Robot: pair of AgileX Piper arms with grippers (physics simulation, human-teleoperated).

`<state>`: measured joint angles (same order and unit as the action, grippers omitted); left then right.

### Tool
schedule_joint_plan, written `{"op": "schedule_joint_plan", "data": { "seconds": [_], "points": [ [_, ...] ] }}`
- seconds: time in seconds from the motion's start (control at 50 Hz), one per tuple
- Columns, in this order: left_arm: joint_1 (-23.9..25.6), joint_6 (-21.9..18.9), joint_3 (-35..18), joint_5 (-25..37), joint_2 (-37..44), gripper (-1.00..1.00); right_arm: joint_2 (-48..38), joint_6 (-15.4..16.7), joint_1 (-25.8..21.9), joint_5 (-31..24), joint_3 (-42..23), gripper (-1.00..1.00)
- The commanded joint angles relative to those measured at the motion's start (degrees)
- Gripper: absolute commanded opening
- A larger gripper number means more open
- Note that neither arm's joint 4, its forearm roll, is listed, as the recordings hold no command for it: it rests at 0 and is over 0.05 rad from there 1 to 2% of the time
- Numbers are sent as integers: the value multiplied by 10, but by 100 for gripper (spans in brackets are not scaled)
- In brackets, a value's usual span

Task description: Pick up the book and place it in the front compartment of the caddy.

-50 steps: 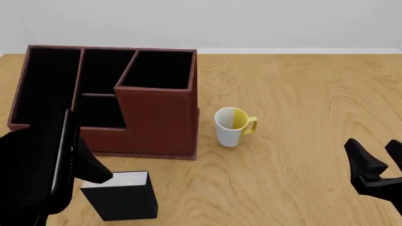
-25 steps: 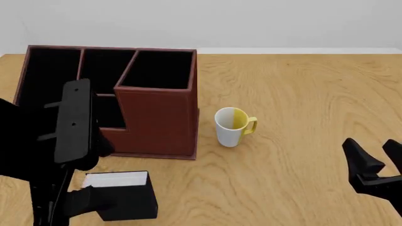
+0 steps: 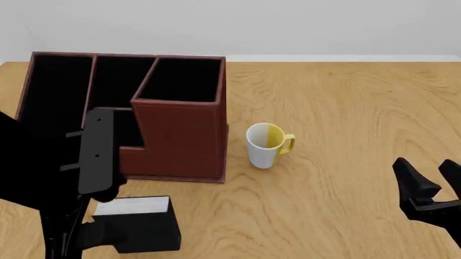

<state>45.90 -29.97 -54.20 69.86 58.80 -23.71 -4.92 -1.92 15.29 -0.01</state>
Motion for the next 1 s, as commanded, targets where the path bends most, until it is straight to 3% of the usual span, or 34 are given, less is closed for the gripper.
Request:
{"op": "schedule_joint_plan", "data": {
  "seconds": [0.02,0.08,0.14,0.22,0.38,0.44,0.54,0.58,0.66,0.72,0.8,0.88,1.0],
  "points": [
    [14,18,27,0,-10,100,-7,-2,2,6,0,100],
    [-13,-7,24,0,5,100,-9,-2,3,7,0,100],
    [13,20,42,0,-13,100,-11,-3,3,10,0,100],
    [7,11,44,-4,-10,100,-11,-3,4,10,0,100],
    [-34,-32,45,-49,26,100,-21,-3,4,18,0,100],
    [-19,-16,52,-52,18,100,-10,-4,4,10,0,100],
    [-30,-33,69,-72,27,100,-5,-3,4,5,0,100],
    [-12,-9,74,-70,15,100,-8,-4,5,7,0,100],
    [-27,-27,78,-71,20,100,-7,-4,5,6,0,100],
    [-84,-82,55,-90,60,100,-9,-3,3,7,0,100],
    [-101,-98,47,-97,73,100,-6,-2,3,5,0,100],
    [-91,-87,43,-104,72,100,0,-2,5,0,0,100],
    [-100,-99,65,-135,89,100,-9,-2,4,8,0,100]
  ]
}}
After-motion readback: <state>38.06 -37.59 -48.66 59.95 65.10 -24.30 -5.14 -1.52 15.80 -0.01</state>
